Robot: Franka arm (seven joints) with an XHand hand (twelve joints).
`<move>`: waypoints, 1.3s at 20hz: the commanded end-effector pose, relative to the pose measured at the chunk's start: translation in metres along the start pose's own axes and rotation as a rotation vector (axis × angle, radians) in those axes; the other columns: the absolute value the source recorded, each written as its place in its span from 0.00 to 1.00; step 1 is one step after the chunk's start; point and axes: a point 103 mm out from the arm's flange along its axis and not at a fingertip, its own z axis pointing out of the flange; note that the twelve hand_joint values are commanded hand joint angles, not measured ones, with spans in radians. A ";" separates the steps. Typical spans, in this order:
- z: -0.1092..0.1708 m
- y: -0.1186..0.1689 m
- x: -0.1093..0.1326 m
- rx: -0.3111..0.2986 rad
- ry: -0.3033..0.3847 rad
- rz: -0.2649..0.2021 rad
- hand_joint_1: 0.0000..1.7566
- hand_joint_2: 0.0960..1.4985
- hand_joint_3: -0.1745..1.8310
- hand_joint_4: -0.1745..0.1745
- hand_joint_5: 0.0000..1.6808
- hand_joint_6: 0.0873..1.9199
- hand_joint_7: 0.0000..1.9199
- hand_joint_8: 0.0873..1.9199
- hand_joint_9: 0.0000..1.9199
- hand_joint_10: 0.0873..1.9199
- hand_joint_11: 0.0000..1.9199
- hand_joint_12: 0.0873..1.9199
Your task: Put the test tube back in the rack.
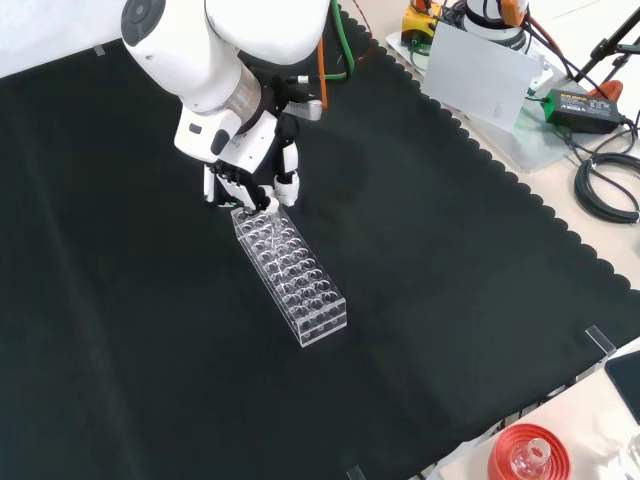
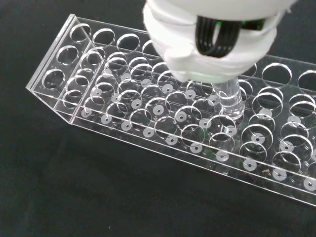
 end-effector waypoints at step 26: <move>0.016 0.012 -0.003 0.020 0.019 -0.008 0.81 0.40 0.38 0.00 0.77 0.26 0.74 0.31 0.68 0.15 0.32 0.66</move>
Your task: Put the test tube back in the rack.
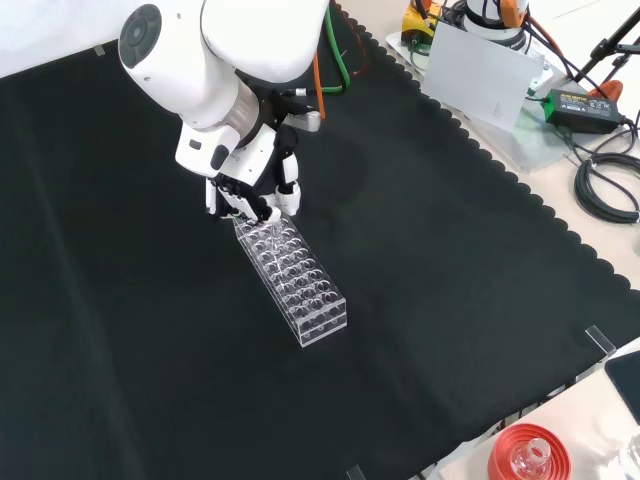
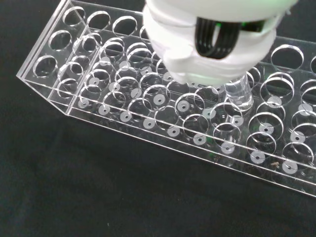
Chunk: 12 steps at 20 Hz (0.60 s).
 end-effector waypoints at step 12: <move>-0.001 -0.002 -0.006 -0.012 0.009 0.004 0.81 0.40 0.38 0.00 0.77 0.26 0.74 0.31 0.68 0.15 0.32 0.66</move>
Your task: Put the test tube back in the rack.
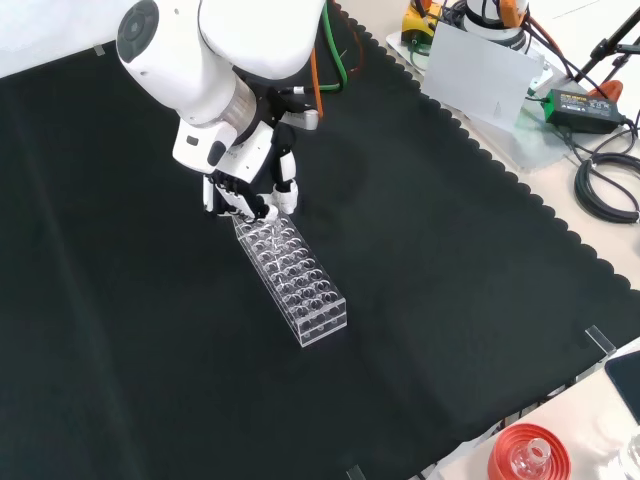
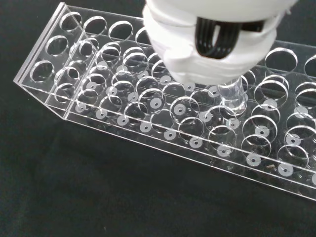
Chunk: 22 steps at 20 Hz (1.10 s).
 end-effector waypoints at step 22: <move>0.011 0.008 -0.007 0.010 0.018 0.001 0.81 0.40 0.38 0.00 0.77 0.26 0.74 0.31 0.68 0.15 0.32 0.66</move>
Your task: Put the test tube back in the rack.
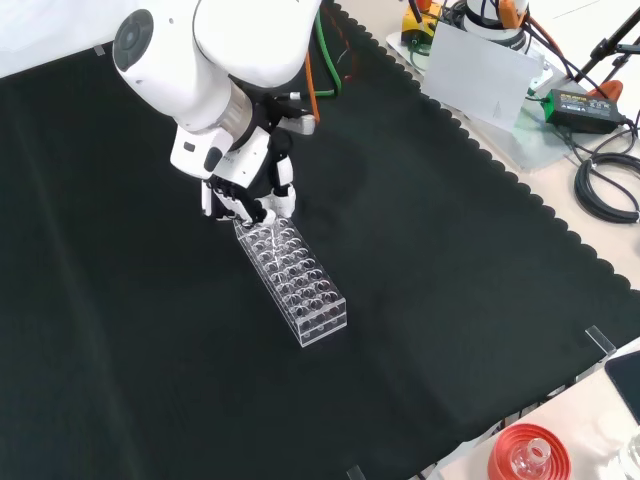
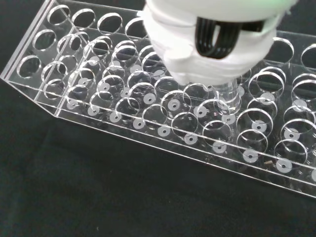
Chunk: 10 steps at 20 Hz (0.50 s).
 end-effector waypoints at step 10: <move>0.006 0.003 -0.001 0.009 0.016 0.000 0.81 0.40 0.38 0.00 0.77 0.26 0.74 0.31 0.68 0.15 0.32 0.66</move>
